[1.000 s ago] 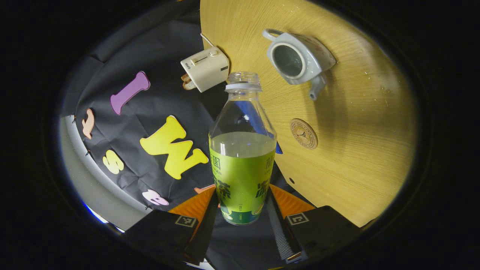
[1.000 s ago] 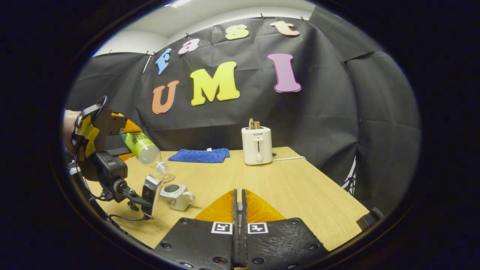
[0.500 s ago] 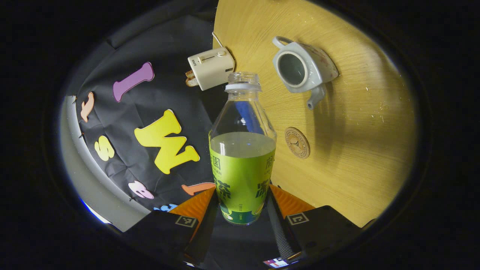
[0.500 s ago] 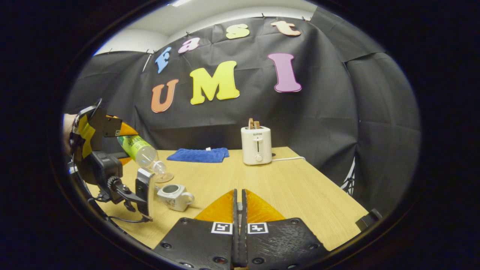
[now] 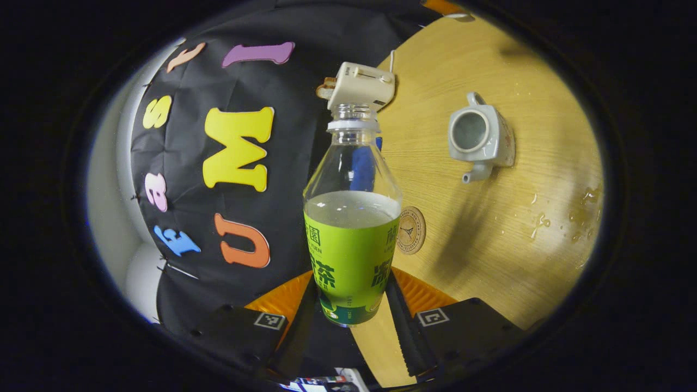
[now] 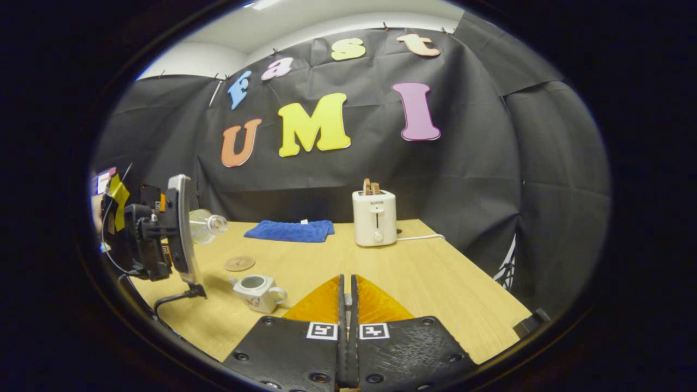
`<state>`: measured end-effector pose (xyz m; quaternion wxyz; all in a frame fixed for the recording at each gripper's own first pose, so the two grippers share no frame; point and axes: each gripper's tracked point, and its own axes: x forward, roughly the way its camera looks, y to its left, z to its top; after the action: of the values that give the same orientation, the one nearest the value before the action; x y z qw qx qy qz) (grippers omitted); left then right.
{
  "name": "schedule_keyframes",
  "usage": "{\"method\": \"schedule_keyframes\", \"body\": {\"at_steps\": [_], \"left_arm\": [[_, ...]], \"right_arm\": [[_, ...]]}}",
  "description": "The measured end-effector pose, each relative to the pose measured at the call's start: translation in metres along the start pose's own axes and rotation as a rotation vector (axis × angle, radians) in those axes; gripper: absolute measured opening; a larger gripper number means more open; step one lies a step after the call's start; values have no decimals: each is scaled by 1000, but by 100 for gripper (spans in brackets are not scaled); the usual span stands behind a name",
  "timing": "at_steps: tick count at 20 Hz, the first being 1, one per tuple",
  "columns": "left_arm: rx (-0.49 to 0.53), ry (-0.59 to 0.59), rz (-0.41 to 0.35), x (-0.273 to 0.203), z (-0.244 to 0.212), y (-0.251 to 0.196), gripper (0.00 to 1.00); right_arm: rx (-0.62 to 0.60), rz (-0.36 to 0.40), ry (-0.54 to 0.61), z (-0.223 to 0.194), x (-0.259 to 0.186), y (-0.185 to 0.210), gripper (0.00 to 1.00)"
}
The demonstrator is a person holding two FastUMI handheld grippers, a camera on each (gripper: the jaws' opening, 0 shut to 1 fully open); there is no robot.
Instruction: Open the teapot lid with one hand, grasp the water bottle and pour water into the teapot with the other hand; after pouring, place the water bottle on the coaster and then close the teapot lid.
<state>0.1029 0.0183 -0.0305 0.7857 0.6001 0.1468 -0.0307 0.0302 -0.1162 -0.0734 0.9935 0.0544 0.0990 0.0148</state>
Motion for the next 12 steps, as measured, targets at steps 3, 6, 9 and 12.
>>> {"method": "schedule_keyframes", "body": {"at_steps": [3,6,9,12], "left_arm": [[-230,-13,-70,-18,-3,-11,69],[-434,-37,-89,-32,-11,-18,73],[-662,-51,-50,-38,-19,-17,72],[-879,-96,-72,-45,-10,-19,73]], "right_arm": [[-18,3,-7,5,-1,6,0],[-33,9,-16,10,-4,15,0],[-39,17,-23,14,-4,23,0],[-52,30,-21,16,-5,33,1]]}}
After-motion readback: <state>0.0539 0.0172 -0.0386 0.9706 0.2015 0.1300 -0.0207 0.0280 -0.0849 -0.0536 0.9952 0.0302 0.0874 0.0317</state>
